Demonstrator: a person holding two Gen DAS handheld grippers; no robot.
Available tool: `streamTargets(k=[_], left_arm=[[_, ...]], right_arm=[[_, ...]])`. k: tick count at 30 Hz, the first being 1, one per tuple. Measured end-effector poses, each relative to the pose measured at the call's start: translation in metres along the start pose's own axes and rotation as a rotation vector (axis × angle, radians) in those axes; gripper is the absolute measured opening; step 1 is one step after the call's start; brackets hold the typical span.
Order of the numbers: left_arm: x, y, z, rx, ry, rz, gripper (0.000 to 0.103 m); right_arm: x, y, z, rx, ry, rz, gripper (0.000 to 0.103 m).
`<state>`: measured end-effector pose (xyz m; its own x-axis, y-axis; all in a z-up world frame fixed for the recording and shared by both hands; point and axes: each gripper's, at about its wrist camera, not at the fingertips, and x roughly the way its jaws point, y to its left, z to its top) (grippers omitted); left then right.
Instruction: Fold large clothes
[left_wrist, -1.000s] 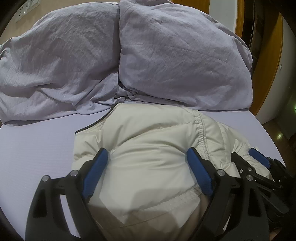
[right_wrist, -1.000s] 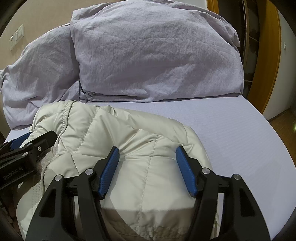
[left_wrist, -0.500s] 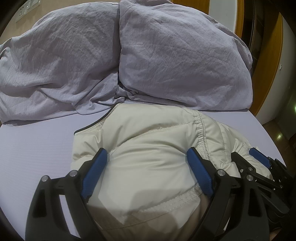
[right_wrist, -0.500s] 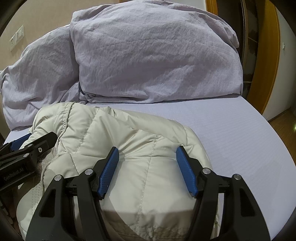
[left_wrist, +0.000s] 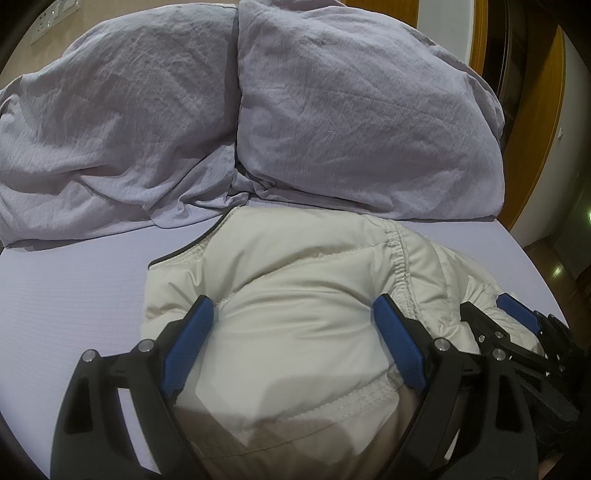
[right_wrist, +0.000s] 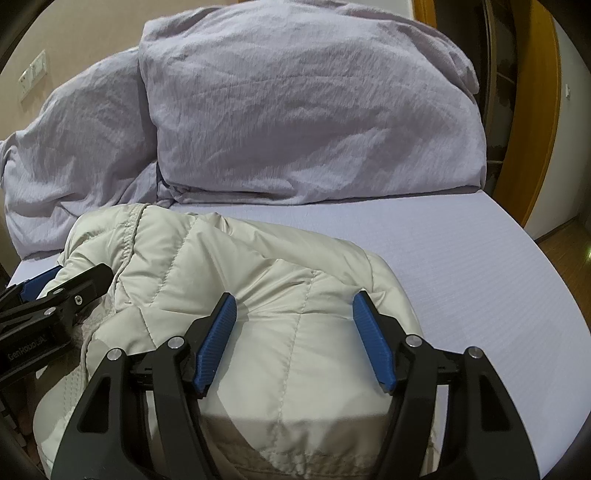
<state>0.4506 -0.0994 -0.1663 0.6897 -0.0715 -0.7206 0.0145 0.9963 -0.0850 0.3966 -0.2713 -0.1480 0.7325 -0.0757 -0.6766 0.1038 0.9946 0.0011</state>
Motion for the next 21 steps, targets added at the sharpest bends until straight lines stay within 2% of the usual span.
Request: streamTargets(k=[2, 8, 10, 12, 14, 21], left_arm=[[-0.002, 0.001, 0.002, 0.004, 0.007, -0.002, 0.088], [-0.015, 0.014, 0.026, -0.062, -0.015, 0.003, 0.088], [-0.013, 0.013, 0.034, -0.053, -0.023, 0.03, 0.088], [-0.004, 0.013, 0.038, -0.032, -0.003, 0.058, 0.088], [0.002, 0.015, 0.038, -0.045, 0.015, 0.053, 0.089], [0.011, 0.021, 0.031, -0.075, 0.033, 0.038, 0.091]], right_arm=[[-0.004, -0.001, 0.01, 0.008, 0.025, -0.001, 0.068], [-0.016, -0.004, 0.044, 0.039, -0.02, -0.005, 0.068], [-0.012, 0.0, 0.05, 0.034, -0.016, -0.007, 0.068], [-0.002, 0.005, 0.049, 0.012, 0.001, -0.02, 0.068], [0.01, 0.006, 0.043, 0.005, 0.03, -0.03, 0.068], [0.025, 0.005, 0.036, 0.023, 0.044, -0.029, 0.069]])
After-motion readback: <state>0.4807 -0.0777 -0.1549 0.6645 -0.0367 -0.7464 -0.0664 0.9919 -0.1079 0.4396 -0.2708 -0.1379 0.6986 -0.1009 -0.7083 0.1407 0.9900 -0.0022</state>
